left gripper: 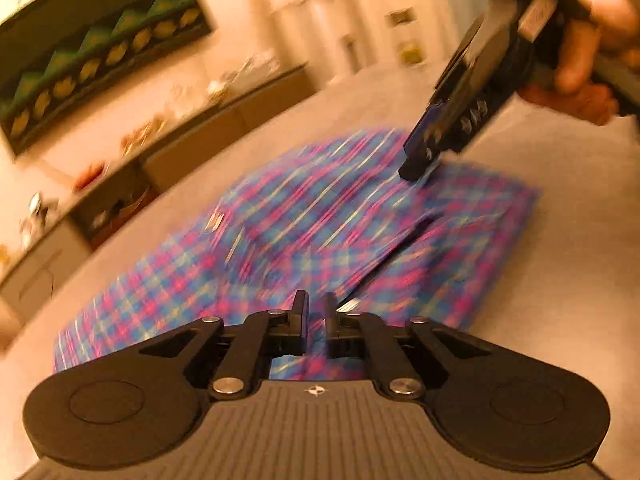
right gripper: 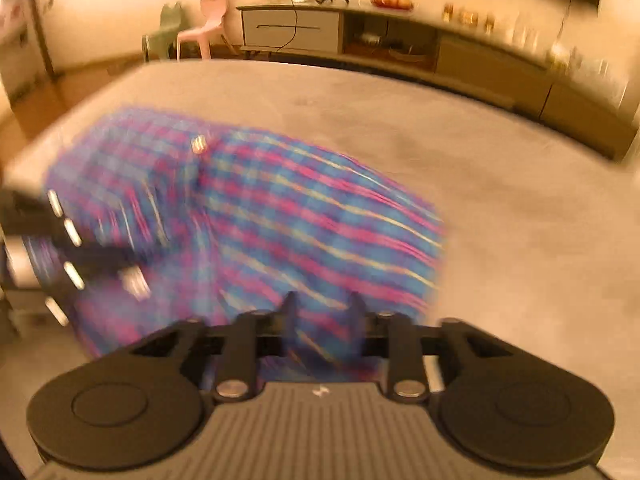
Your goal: Fold clothes
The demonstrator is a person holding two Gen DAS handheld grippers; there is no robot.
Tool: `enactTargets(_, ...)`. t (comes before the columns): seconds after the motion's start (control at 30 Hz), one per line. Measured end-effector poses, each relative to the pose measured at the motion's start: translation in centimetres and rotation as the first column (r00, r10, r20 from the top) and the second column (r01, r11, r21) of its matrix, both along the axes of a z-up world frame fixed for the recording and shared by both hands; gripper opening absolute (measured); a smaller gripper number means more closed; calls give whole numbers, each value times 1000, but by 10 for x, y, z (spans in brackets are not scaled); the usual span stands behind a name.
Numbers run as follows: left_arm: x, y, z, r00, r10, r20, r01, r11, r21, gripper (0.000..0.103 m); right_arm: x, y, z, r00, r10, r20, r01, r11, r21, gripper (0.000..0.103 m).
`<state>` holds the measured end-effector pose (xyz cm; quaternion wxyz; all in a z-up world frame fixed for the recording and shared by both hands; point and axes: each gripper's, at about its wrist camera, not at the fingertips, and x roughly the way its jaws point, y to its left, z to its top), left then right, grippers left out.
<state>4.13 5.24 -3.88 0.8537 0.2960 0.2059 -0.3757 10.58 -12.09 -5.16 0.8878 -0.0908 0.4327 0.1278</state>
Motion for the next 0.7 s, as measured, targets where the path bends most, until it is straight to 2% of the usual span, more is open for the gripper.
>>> enactTargets(0.03,-6,-5,-1,1000,-25,11,25,1000,2,48,-11,-5,0,1000,10,28,-9,999,-44,46)
enactTargets(0.1,-17,-18,-6,998,-59,32,58,998,17,67,-27,-6,-4,996,54,67,-46,992,-118,50)
enactTargets(0.13,-22,-25,-9,996,-76,42,75,997,24,70,-34,-5,-7,993,81,82,-68,986,-153,52)
enactTargets(0.23,-24,-39,-22,994,-100,40,98,993,61,70,-42,3,-10,984,141,111,-114,970,-215,52)
enactTargets(0.27,-24,-41,-25,994,-101,48,98,993,66,69,-44,6,-11,980,159,119,-128,964,-233,52)
enactTargets(0.3,-22,-41,-24,995,-89,42,87,995,55,55,-46,9,-12,976,178,127,-142,958,-251,52)
enactTargets(0.33,-19,-40,-20,997,-71,29,70,997,37,32,-48,12,-13,971,196,134,-155,951,-268,52)
enactTargets(0.4,-15,-31,-7,999,-39,7,39,999,-26,18,-52,18,-14,961,234,148,-180,935,-304,47)
enactTargets(0.43,-16,-25,0,999,-39,3,39,998,-47,8,-54,21,-15,955,252,154,-193,927,-322,42)
enactTargets(0.53,-23,-10,17,997,-74,-8,73,994,-78,5,-59,29,-17,936,308,171,-227,898,-376,41)
enactTargets(0.6,-24,-8,13,991,-119,-59,117,992,-41,6,-63,35,-19,921,345,180,-249,877,-411,44)
enactTargets(0.63,-25,-8,9,989,-132,-71,131,991,-16,7,-65,38,-20,913,364,184,-259,866,-429,51)
enactTargets(0.7,-20,-1,12,985,-137,-103,135,991,-28,7,-67,45,-24,895,404,187,-280,837,-469,55)
